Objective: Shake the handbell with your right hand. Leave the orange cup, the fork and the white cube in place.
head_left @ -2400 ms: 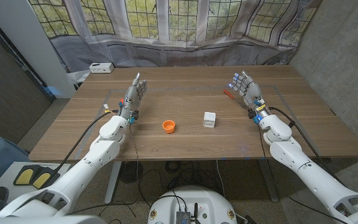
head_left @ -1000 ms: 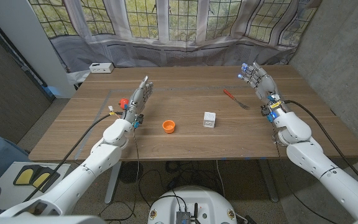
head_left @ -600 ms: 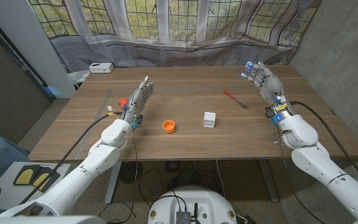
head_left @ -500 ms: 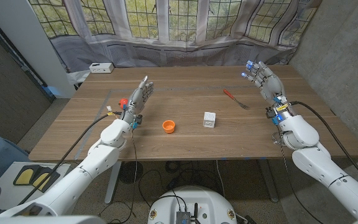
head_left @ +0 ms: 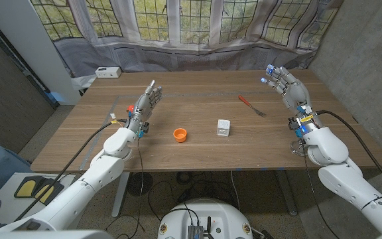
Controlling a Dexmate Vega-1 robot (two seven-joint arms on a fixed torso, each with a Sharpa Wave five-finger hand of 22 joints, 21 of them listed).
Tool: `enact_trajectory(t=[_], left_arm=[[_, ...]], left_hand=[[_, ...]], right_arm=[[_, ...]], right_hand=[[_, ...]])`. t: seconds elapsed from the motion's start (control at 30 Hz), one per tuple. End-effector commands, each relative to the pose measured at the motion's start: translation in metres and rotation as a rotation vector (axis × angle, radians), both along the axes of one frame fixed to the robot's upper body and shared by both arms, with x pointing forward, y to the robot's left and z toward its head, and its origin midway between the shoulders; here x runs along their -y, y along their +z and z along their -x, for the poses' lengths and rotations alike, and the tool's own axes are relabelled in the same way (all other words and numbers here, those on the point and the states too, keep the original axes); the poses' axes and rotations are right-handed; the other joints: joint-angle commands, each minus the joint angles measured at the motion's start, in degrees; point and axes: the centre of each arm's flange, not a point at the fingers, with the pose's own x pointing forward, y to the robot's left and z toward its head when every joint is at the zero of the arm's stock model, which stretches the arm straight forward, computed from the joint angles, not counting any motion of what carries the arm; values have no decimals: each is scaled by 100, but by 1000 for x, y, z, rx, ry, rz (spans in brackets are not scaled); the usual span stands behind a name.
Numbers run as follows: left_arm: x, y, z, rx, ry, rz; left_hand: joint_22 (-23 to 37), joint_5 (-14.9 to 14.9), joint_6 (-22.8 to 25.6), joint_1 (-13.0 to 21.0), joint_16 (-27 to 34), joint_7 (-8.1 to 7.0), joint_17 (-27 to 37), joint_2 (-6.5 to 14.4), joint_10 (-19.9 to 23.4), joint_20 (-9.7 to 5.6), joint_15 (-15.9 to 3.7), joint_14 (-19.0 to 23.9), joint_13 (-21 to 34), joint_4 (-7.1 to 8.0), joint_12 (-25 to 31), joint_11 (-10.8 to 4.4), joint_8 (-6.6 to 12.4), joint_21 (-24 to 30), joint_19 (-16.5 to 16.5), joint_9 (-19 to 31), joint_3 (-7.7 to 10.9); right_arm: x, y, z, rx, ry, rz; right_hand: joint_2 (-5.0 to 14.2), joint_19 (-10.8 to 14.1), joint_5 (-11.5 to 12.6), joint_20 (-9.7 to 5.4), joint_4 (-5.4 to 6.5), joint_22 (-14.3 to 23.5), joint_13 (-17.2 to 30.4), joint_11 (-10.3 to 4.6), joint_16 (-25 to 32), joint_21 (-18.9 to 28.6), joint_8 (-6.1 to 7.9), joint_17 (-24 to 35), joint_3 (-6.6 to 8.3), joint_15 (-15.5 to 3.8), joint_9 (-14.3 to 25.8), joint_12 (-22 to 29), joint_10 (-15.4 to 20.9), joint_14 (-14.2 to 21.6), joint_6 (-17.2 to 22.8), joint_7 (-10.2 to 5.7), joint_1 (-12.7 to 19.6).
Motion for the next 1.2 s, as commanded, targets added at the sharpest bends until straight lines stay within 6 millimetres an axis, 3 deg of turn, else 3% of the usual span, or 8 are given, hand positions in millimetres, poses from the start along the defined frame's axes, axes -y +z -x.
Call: enact_trajectory(t=[0.03, 0.63, 0.87, 1.2], left_arm=[[-8, -2, 7, 6, 1, 0], [-8, -2, 14, 0, 11, -20], [-5, -3, 16, -9, 14, -29], [-2, -5, 18, -4, 18, -23]], left_hand=[[22, -25, 61, 76, 25, 51, 29, 23, 38, 22, 36, 45, 10, -26, 42, 15, 14, 11, 55, 26, 6], [24, -28, 88, 90, -9, 63, 31, 39, 2, 72, 32, 18, 12, -44, 5, -15, -5, -11, 59, 27, 12], [25, -30, 122, 96, -13, 138, 32, 49, 30, 76, 32, 26, 14, -52, 6, 27, -4, -18, 64, 27, 16], [26, -32, 141, 100, -15, 140, 32, 56, 35, 84, 42, 34, 15, -58, 0, 20, -7, -25, 63, 27, 19]], right_arm=[[2, -11, 21, 9, -7, -12], [15, -19, 48, 27, -44, -8], [23, -24, 60, 30, -64, -17], [37, -34, 78, 27, -73, -41]], right_hand=[[2, 5, 10, -6, -37, 6, 20, 14, -8, 7, -6, 10, 10, -3, 14, 3, 19, -15, 18, -16, 88], [17, 34, 9, -4, -45, 4, 23, 10, -21, 7, -36, 0, 17, -7, 16, -14, 17, -1, -16, -14, 130], [37, 261, 5, -8, -36, 6, 26, 1, 25, 78, -57, 1, 13, -25, 18, -15, 58, 152, -33, -4, 150], [32, 251, 4, 6, -38, 6, 27, 9, 10, 64, -61, 0, 7, -11, 18, -26, 50, 133, -33, -6, 159]])
